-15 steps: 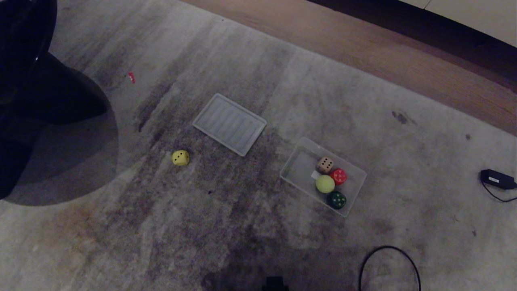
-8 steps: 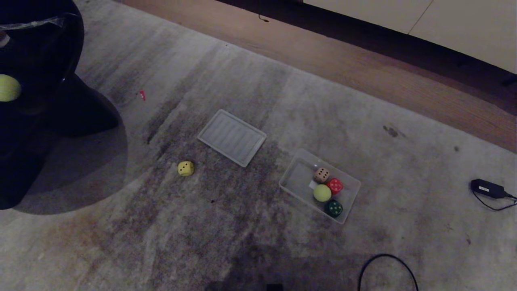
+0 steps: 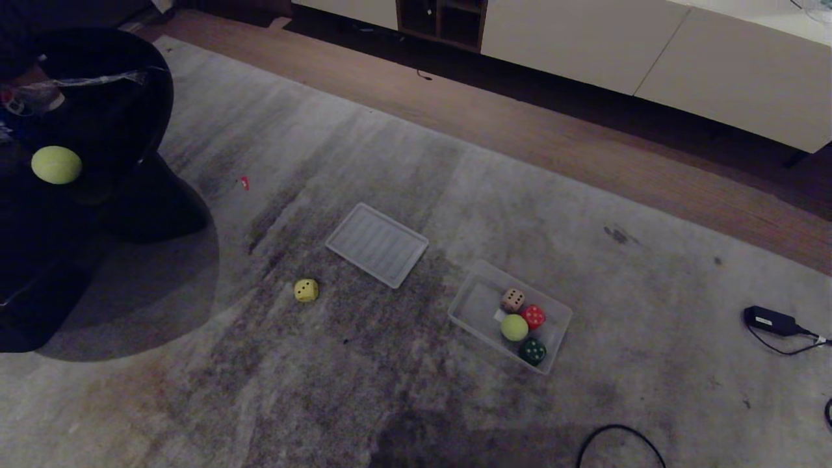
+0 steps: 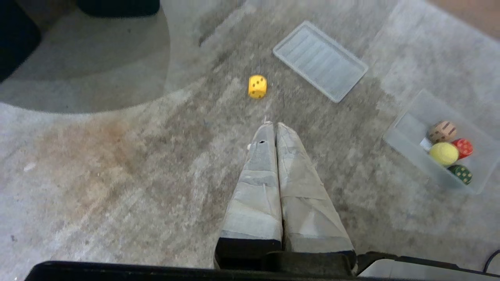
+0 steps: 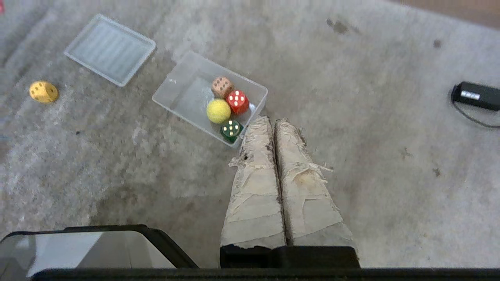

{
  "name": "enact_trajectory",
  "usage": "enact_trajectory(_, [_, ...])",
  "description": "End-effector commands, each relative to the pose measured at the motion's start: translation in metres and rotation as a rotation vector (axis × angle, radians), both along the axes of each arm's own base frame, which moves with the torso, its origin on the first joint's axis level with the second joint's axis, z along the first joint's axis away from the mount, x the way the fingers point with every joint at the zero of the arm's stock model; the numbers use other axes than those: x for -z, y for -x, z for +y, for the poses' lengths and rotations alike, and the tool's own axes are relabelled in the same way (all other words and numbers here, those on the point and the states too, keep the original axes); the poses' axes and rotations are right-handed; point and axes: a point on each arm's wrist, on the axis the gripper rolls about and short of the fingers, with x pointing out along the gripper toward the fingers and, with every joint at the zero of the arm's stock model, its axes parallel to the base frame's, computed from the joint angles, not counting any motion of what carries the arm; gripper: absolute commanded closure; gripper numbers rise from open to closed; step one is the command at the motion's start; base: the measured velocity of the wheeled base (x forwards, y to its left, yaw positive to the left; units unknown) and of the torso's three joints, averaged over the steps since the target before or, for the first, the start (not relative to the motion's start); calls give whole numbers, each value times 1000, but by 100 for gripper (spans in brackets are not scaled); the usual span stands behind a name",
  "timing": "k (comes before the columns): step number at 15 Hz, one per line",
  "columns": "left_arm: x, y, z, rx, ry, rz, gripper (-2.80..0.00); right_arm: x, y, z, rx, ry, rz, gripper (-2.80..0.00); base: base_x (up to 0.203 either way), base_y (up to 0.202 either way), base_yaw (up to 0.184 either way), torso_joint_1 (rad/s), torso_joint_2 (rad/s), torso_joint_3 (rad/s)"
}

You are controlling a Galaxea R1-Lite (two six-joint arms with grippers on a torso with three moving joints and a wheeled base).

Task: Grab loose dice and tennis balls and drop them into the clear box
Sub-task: Pick up toys out of the box

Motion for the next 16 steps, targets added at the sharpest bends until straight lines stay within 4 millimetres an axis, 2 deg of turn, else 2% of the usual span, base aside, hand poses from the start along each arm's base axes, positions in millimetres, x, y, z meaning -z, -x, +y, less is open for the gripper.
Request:
enact_trajectory(1, [0,0,0,0,1,2,0,2,-1,0,0,0,9,0,0,0,0,4,5,203])
enact_trajectory(16, [0,0,0,0,1,2,0,2,-1,0,0,-1,9,0,0,0,0,3,1,204])
